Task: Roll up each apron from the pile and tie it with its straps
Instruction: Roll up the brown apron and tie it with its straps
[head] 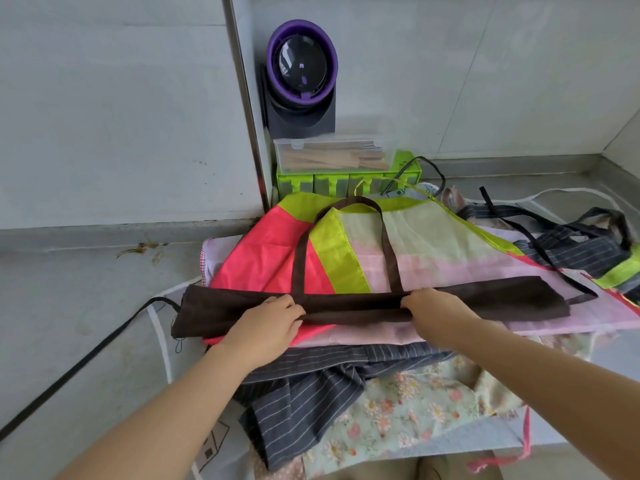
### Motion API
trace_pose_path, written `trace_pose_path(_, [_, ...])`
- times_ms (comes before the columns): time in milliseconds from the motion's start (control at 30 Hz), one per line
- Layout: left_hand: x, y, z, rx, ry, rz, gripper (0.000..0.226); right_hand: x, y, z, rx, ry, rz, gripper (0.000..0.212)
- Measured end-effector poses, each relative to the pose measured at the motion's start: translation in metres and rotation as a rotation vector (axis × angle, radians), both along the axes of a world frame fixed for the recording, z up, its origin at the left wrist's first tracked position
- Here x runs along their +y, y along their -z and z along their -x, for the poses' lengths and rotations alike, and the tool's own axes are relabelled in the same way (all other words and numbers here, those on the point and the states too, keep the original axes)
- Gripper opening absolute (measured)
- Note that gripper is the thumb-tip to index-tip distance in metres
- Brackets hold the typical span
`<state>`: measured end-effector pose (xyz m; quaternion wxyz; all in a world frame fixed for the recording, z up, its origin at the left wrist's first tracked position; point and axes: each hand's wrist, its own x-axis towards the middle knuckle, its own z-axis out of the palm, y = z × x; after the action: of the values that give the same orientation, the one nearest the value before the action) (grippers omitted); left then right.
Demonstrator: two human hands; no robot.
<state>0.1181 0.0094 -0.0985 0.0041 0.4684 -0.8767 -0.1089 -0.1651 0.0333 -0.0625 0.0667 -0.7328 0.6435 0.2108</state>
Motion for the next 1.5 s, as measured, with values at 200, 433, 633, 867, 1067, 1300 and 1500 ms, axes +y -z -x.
trace_pose_path(200, [-0.031, -0.011, -0.007, -0.042, -0.022, -0.007, 0.027, -0.014, 0.005, -0.003, 0.188, -0.026, 0.101, 0.025])
trace_pose_path(433, [-0.050, 0.015, -0.015, -0.137, 0.053, 0.364, 0.042, -0.015, 0.016, 0.029, -0.219, -0.009, 0.192, 0.014])
trace_pose_path(633, [-0.056, 0.025, -0.026, -0.028, 0.004, 0.435, 0.047, -0.028, 0.025, 0.059, -0.442, 0.037, 0.184, 0.036])
trace_pose_path(867, [-0.053, 0.042, -0.064, -0.003, -0.141, 0.503, 0.078, -0.022, 0.045, 0.079, -0.323, 0.047, 0.380, 0.035])
trace_pose_path(1067, [-0.052, 0.045, -0.066, -0.025, -0.210, 0.481, 0.070, -0.026, 0.053, 0.086, -0.351, 0.170, 0.318, 0.039])
trace_pose_path(1300, [-0.049, 0.008, -0.017, 0.156, -0.087, 0.624, 0.025, -0.026, 0.055, 0.081, -0.379, 0.155, 0.393, 0.045])
trace_pose_path(1500, [-0.030, 0.004, 0.095, 0.148, 0.104, 0.203, 0.045, -0.032, 0.055, 0.084, -0.343, 0.216, 0.371, 0.053])
